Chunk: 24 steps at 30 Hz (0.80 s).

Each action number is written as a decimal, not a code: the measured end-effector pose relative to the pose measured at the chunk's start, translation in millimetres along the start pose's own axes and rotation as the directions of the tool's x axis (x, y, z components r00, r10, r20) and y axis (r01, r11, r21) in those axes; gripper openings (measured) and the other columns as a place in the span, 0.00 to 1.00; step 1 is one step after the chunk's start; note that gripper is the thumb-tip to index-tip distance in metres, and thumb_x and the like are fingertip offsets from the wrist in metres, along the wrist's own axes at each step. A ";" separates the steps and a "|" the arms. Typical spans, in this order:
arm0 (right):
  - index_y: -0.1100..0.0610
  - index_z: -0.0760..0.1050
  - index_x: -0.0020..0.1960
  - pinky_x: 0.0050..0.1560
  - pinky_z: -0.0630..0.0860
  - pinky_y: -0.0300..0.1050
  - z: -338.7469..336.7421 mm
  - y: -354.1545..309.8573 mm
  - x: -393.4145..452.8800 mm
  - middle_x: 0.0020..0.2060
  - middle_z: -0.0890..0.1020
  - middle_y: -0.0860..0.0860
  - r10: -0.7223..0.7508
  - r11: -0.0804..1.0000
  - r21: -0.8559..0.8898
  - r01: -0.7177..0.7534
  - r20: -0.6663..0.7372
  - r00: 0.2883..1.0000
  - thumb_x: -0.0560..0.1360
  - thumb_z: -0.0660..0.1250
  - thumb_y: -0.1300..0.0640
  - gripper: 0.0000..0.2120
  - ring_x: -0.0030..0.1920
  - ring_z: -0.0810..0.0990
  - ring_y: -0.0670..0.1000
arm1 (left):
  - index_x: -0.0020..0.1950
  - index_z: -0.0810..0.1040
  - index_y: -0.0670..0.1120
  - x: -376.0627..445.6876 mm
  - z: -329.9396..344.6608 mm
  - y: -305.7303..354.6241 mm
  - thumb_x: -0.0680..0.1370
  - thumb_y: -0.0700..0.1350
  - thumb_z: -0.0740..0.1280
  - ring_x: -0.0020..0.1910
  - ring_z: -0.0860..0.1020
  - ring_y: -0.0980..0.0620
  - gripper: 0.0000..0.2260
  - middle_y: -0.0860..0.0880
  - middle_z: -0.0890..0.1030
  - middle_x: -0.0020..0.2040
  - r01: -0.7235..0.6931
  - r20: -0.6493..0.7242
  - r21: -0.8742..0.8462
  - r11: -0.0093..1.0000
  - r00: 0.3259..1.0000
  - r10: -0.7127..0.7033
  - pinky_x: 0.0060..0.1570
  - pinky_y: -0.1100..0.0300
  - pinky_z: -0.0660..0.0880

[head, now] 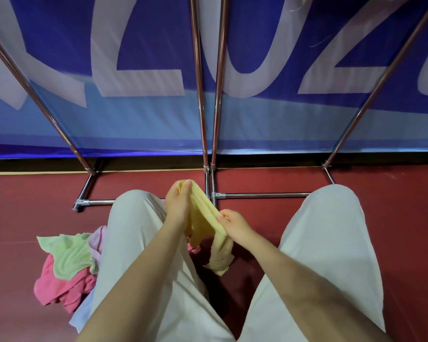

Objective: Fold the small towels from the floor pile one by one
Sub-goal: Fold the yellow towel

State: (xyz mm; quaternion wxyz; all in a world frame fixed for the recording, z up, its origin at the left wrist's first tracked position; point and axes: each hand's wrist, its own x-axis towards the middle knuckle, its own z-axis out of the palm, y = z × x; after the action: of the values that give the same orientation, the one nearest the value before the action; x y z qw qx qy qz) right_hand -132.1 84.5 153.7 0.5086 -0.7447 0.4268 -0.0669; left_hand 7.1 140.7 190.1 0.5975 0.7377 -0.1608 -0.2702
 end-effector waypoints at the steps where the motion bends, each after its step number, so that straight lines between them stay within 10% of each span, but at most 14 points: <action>1: 0.65 0.72 0.43 0.31 0.60 0.40 -2.9 4.4 0.4 0.35 0.70 0.52 0.005 0.999 -0.034 -0.005 0.001 1.000 0.80 0.58 0.60 0.10 0.36 0.68 0.48 | 0.45 0.75 0.52 0.0 -2.7 1.0 0.82 0.50 0.60 0.42 0.74 0.55 0.08 0.52 0.76 0.42 -0.012 -0.004 0.001 1.000 1.000 0.012 0.43 0.59 0.72; 11: 0.59 0.74 0.55 0.50 0.71 0.48 -30.9 57.7 -3.8 0.50 0.79 0.55 0.144 0.955 -0.258 -0.147 -0.032 0.989 0.81 0.52 0.58 0.13 0.51 0.76 0.56 | 0.56 0.76 0.48 23.5 -42.1 -5.4 0.81 0.53 0.60 0.51 0.77 0.50 0.11 0.50 0.78 0.50 -0.002 -0.272 -0.148 0.989 0.961 -0.039 0.51 0.56 0.74; 21: 0.60 0.75 0.62 0.56 0.68 0.42 -49.7 11.2 -7.6 0.54 0.78 0.51 0.188 0.938 0.326 -0.120 -0.186 0.964 0.82 0.55 0.56 0.15 0.57 0.74 0.50 | 0.72 0.65 0.34 33.3 -30.7 -12.7 0.84 0.39 0.47 0.70 0.68 0.39 0.18 0.36 0.69 0.71 0.340 -0.255 -0.161 0.927 0.893 -0.372 0.68 0.53 0.62; 24: 0.61 0.77 0.58 0.59 0.71 0.46 -51.3 -6.8 -8.7 0.54 0.81 0.57 0.146 0.919 0.390 -0.049 -0.222 0.964 0.81 0.58 0.56 0.13 0.56 0.77 0.55 | 0.64 0.75 0.41 20.7 -17.2 -10.2 0.84 0.46 0.50 0.62 0.73 0.42 0.18 0.41 0.76 0.62 0.225 -0.161 0.041 0.974 0.963 -0.216 0.64 0.50 0.68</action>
State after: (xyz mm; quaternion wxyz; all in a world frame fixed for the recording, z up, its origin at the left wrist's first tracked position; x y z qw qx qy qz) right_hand -161.1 55.5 186.4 0.5893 -0.5951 0.5022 -0.2152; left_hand 33.0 145.2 178.3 0.5525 0.7869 -0.0387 -0.2720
